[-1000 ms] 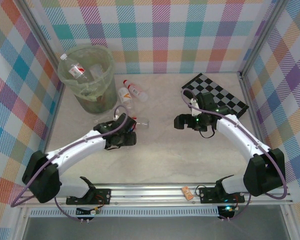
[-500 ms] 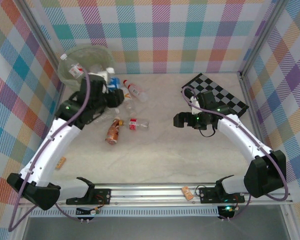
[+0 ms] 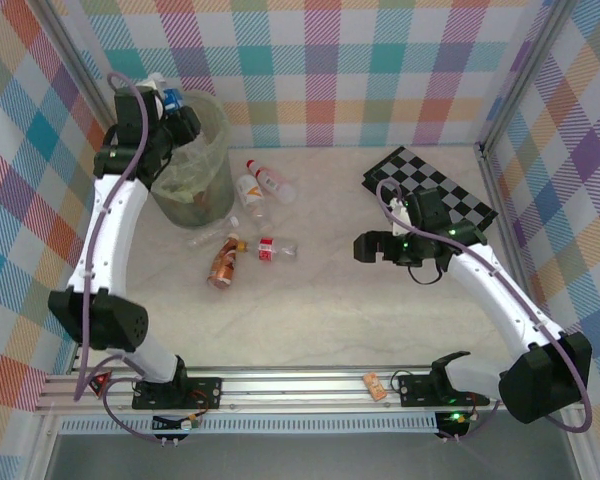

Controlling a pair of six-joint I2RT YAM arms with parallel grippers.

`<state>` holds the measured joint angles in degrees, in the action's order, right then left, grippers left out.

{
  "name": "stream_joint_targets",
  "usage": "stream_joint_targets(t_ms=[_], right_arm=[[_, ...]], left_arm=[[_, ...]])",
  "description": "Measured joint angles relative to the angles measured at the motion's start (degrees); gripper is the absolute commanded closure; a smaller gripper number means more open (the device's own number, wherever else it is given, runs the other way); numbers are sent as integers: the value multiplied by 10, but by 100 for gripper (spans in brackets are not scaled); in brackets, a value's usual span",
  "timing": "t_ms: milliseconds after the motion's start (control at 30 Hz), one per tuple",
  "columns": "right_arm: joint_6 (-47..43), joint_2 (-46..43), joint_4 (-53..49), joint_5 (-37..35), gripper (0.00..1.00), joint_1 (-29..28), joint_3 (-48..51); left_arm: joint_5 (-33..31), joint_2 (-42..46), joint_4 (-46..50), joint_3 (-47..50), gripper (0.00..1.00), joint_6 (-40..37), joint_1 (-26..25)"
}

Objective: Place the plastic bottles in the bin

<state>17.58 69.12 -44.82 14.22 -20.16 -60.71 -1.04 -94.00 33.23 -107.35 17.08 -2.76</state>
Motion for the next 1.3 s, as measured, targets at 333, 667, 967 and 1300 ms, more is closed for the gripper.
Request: stream_joint_targets(t_ms=[333,667,967,1300], right_arm=[[0,-11,-12,-4,1,0,10],[0,-29,-23,-14,1,0,22],[0,-29,-29,-16,1,0,22],[0,-26,-29,-17,1,0,22]], left_arm=[[-12,-149,-6,-82,100,-2,19],[-9,-178,-7,-73,80,-3,22],[-4,-195,-4,-73,34,-9,28],[17,-172,-6,-46,15,-22,29]])
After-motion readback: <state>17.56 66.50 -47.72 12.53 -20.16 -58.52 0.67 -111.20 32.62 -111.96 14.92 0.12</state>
